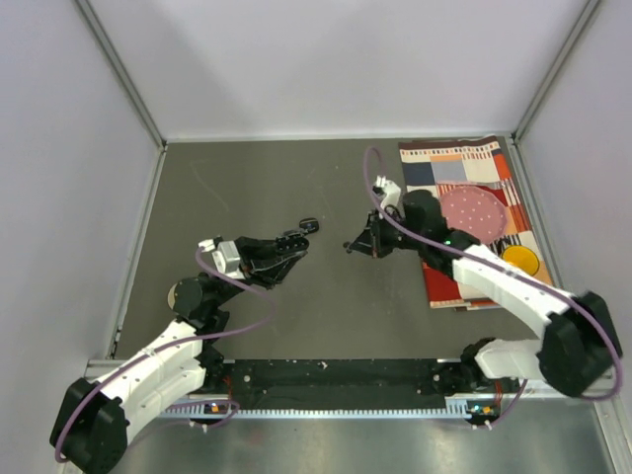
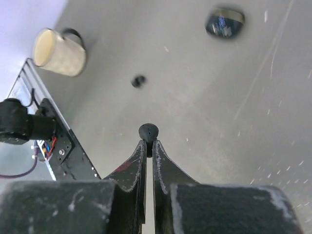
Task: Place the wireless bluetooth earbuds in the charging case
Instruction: Pick up the earbud from the center of the board, then place the earbud in the charging case, then move the earbud to the center of the board.
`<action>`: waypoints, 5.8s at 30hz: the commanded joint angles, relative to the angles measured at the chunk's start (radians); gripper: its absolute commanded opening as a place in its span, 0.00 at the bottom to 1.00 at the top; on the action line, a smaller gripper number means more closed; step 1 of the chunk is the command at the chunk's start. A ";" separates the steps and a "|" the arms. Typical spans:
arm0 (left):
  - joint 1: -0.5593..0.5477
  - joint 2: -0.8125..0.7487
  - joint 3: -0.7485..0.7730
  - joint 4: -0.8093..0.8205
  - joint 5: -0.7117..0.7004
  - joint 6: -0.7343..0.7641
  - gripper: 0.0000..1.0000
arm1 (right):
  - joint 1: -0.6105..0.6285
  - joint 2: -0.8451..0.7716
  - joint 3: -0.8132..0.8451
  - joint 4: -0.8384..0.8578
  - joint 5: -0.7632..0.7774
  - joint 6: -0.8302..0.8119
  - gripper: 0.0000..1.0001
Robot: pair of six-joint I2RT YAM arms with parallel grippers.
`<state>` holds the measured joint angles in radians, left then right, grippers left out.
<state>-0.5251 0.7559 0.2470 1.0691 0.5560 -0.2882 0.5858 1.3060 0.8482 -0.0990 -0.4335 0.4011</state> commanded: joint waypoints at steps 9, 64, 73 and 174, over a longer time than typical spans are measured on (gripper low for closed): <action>0.002 0.071 0.069 0.068 0.223 -0.023 0.00 | 0.005 -0.373 0.181 -0.034 -0.324 -0.554 0.00; -0.012 0.191 0.150 0.074 0.383 -0.077 0.00 | 0.365 -0.152 0.344 -0.272 -0.131 -0.875 0.00; -0.012 0.146 0.127 0.032 0.349 0.029 0.00 | 0.365 -0.151 0.342 -0.294 -0.041 -0.867 0.00; -0.013 -0.432 0.038 -0.482 -0.217 0.290 0.00 | 0.325 0.892 0.657 -0.091 0.105 0.372 0.32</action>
<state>-0.5373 0.3351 0.2840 0.5446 0.3531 0.0174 0.8860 2.1658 1.4757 -0.1616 -0.3412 0.8013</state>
